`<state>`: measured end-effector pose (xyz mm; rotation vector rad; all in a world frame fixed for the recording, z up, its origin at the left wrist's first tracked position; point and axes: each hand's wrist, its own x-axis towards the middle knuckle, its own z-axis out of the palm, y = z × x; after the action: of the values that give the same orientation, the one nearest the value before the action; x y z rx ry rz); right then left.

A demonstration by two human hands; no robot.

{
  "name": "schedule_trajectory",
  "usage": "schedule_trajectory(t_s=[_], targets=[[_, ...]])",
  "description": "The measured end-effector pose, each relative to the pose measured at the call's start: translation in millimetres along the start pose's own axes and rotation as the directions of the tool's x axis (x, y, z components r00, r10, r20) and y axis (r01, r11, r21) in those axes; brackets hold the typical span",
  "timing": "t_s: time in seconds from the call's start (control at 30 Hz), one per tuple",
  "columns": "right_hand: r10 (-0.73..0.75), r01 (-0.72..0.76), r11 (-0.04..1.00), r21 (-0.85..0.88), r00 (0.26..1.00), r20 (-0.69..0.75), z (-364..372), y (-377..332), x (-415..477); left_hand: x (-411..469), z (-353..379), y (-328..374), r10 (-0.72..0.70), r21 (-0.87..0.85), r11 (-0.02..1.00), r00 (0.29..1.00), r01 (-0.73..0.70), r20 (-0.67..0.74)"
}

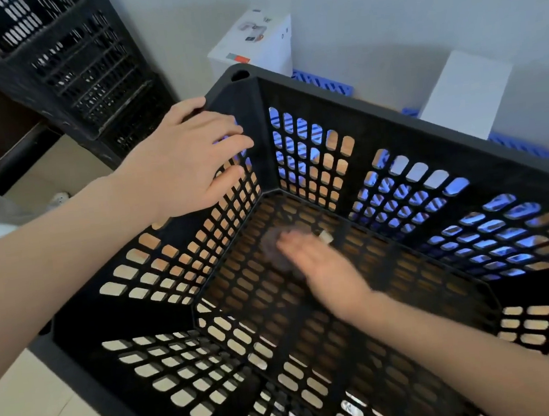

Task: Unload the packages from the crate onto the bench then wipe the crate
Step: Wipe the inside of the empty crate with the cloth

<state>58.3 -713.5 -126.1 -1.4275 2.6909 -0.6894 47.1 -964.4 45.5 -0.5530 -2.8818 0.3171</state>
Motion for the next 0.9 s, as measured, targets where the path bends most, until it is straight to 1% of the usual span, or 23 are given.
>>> schedule_trajectory(t_s=[0.07, 0.13, 0.17, 0.2, 0.27, 0.3, 0.33, 0.4, 0.43, 0.47, 0.5, 0.57, 0.67, 0.7, 0.73, 0.8, 0.83, 0.9], targets=[[0.134, -0.135, 0.986, -0.101, 0.991, -0.011, -7.3, 32.5, 11.7, 0.2, 0.1, 0.0, -0.001, 0.000, 1.000, 1.000, 0.001, 0.006], [0.234, -0.220, 0.959, -0.177, 0.970, 0.063, 0.6, 51.3, 10.7, 0.7, 0.5, -0.1, 0.005, -0.003, 1.000, 1.000, -0.005, 0.004], [0.265, -0.245, 0.948, -0.203, 0.961, 0.076, 7.6, 53.3, 8.1, 0.8, 0.9, -0.5, 0.007, -0.005, 1.000, 1.000, -0.007, 0.004], [0.294, -0.274, 0.939, -0.206, 0.953, 0.074, 14.7, 49.9, 5.2, 0.5, 1.1, -1.0, 0.009, -0.006, 1.000, 1.000, -0.009, 0.005], [0.322, -0.318, 0.935, -0.158, 0.947, 0.002, 22.6, 35.7, 0.0, 0.6, 2.1, -1.3, 0.012, -0.007, 1.000, 1.000, -0.012, 0.001], [0.303, -0.302, 0.947, -0.111, 0.953, -0.009, 25.6, 25.1, -4.6, 0.8, 2.3, -1.9, 0.012, -0.008, 1.000, 1.000, -0.012, -0.002], [0.250, -0.247, 0.966, -0.079, 0.968, 0.031, 28.4, 12.0, -13.6, 1.1, 2.6, -2.2, 0.011, -0.009, 1.000, 1.000, -0.011, 0.002], [0.048, -0.046, 0.999, -0.013, 0.989, 0.143, 36.7, -20.2, -45.9, 1.1, 3.5, -2.0, 0.009, -0.004, 1.000, 1.000, -0.009, 0.008], [-0.072, 0.064, 0.997, 0.044, 0.977, 0.203, 42.3, -38.3, -64.8, 0.8, 3.6, -1.9, 0.008, 0.003, 1.000, 1.000, -0.008, 0.005], [-0.182, 0.160, 0.981, 0.105, 0.949, 0.256, 49.2, -54.0, -82.6, 0.5, 3.4, -1.8, 0.006, 0.007, 1.000, 1.000, -0.006, 0.004], [-0.264, 0.226, 0.961, 0.161, 0.924, 0.277, 56.8, -64.6, -96.0, 0.6, 3.0, -1.7, 0.006, 0.007, 1.000, 1.000, -0.006, 0.007], [-0.324, 0.271, 0.939, 0.212, 0.904, 0.278, 63.9, -69.9, -104.4, 1.0, 1.5, -0.4, 0.005, 0.002, 1.000, 1.000, -0.005, 0.010], [-0.347, 0.301, 0.932, 0.204, 0.903, 0.253, 49.4, -53.4, -86.0, 0.7, 0.1, 0.4, -0.001, 0.000, 1.000, 1.000, 0.001, 0.010], [-0.319, 0.282, 0.942, 0.181, 0.919, 0.232, 40.2, -45.2, -75.0, 0.5, 0.0, 0.7, -0.003, -0.001, 1.000, 1.000, 0.003, 0.013], [-0.252, 0.225, 0.963, 0.151, 0.949, 0.188, 29.5, -36.0, -61.4, 0.5, -0.1, 1.1, -0.004, 0.001, 1.000, 1.000, 0.004, 0.014], [-0.034, 0.030, 0.997, 0.070, 0.997, 0.066, 8.9, -12.9, -31.4, 0.4, 0.0, 1.3, -0.005, 0.010, 1.000, 1.000, 0.005, 0.017], [0.064, -0.064, 0.998, 0.009, 0.998, 0.006, -0.4, 0.3, -17.7, 0.4, 0.3, 0.9, -0.006, 0.014, 1.000, 1.000, 0.006, 0.021], [0.182, -0.187, 0.977, -0.102, 0.982, -0.053, -12.5, 28.5, -2.7, 0.5, 1.5, -0.3, -0.003, 0.019, 1.000, 1.000, 0.003, 0.028]])
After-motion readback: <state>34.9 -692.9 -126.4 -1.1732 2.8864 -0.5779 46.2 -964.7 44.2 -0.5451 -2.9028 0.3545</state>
